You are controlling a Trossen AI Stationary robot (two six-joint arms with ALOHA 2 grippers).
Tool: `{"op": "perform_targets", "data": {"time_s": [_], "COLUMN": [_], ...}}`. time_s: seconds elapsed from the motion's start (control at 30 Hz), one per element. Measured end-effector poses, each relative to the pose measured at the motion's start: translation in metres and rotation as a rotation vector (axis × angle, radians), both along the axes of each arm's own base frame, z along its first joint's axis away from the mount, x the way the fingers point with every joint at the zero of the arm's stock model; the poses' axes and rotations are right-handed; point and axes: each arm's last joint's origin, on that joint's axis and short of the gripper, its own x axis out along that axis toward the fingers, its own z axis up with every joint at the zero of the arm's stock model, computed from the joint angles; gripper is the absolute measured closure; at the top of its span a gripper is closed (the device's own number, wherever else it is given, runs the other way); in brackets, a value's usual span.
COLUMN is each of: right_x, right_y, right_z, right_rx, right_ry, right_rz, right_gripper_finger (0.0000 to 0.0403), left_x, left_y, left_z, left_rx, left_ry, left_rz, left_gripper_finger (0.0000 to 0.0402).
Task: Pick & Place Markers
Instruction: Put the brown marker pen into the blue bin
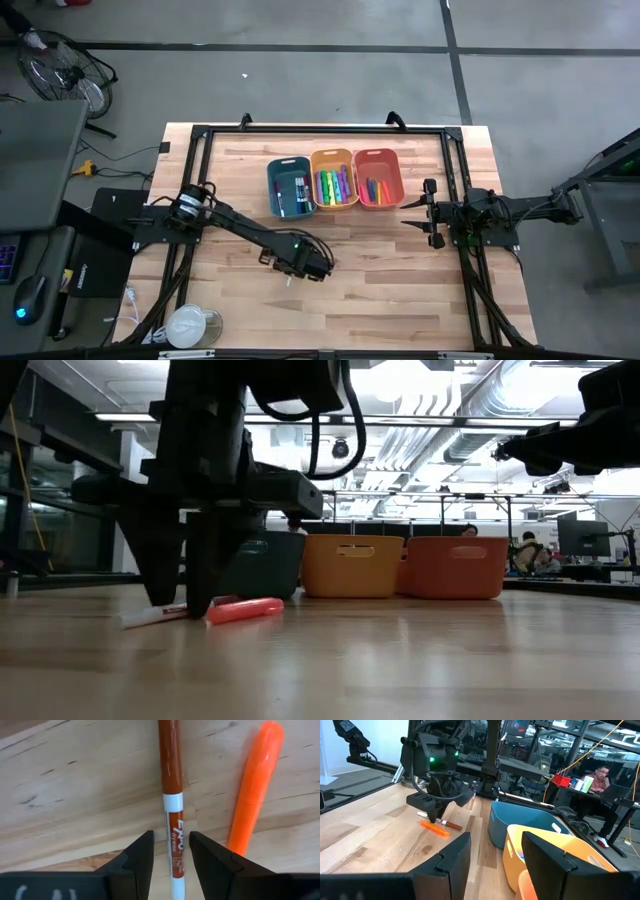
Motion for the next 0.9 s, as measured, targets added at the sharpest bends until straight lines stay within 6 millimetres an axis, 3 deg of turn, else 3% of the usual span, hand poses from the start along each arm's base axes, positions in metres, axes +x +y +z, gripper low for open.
{"op": "perform_targets", "data": {"time_s": [0.27,0.9], "right_x": [0.0,0.0], "right_y": [0.0,0.0], "right_z": [0.0,0.0], "right_rx": [0.0,0.0], "right_ry": [0.0,0.0], "right_rz": [0.0,0.0], "right_gripper_finger": [0.0236,0.0236], "left_x": [0.004,0.005], "left_y": [-0.002,-0.003], "left_z": [-0.013,-0.014], "left_rx": [-0.037,-0.054], "left_ry": [0.014,0.002], "left_rz": [-0.003,-0.073], "left_gripper_finger": [0.0271,0.0279]}}
